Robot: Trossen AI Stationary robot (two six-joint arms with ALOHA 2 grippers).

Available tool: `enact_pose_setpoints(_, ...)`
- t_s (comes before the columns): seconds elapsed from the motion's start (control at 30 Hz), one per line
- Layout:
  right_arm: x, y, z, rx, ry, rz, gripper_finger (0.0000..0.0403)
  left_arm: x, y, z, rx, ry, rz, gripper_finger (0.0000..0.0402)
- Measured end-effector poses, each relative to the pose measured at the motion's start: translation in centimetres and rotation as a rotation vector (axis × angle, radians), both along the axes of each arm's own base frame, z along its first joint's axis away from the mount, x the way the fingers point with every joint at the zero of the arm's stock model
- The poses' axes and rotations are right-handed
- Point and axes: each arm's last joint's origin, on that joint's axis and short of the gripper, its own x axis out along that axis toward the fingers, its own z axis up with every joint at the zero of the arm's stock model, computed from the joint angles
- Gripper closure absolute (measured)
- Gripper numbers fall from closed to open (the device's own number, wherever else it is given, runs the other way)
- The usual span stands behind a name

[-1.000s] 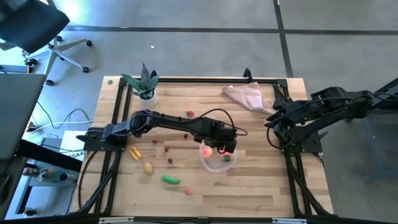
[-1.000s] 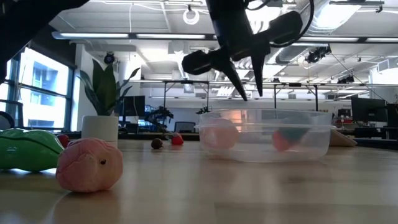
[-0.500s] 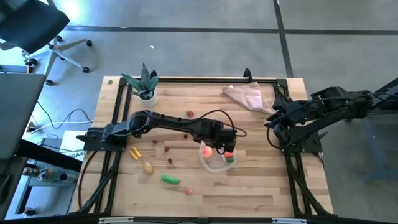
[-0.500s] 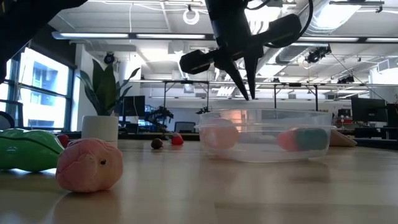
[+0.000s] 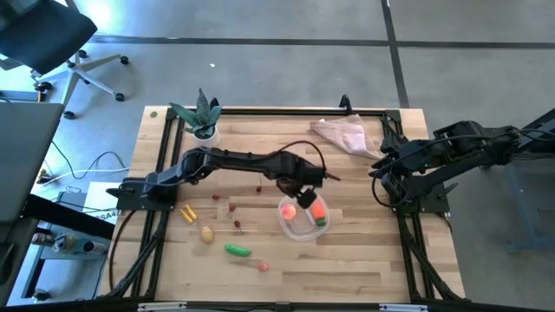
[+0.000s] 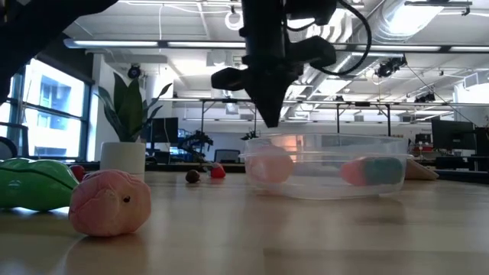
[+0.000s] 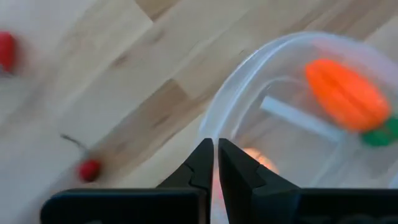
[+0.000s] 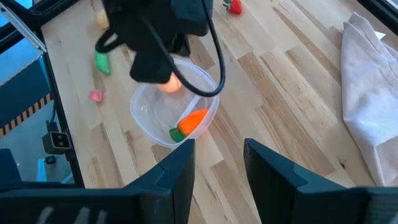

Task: Pick and placing Produce into tupperware
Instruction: Put the red strawberry into the transparent bin

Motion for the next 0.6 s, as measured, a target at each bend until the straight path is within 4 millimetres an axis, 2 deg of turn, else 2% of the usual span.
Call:
enact_pose_setpoints(0.1,0.0,0.0,0.0,0.0,0.0,0.0,0.0272,-0.5,1.0,0.3,-0.018,0.026,-0.047,0.0399)
enact_pose_setpoints(0.37,0.0,0.0,0.0,0.0,0.0,0.0,0.0272,-1.1,3.6,1.0,-0.016,0.013,-0.012,0.04)
enact_pose_setpoints(0.6,0.0,0.0,0.0,0.0,0.0,0.0,0.0272,-1.4,5.7,1.0,0.102,0.06,-0.228,0.04)
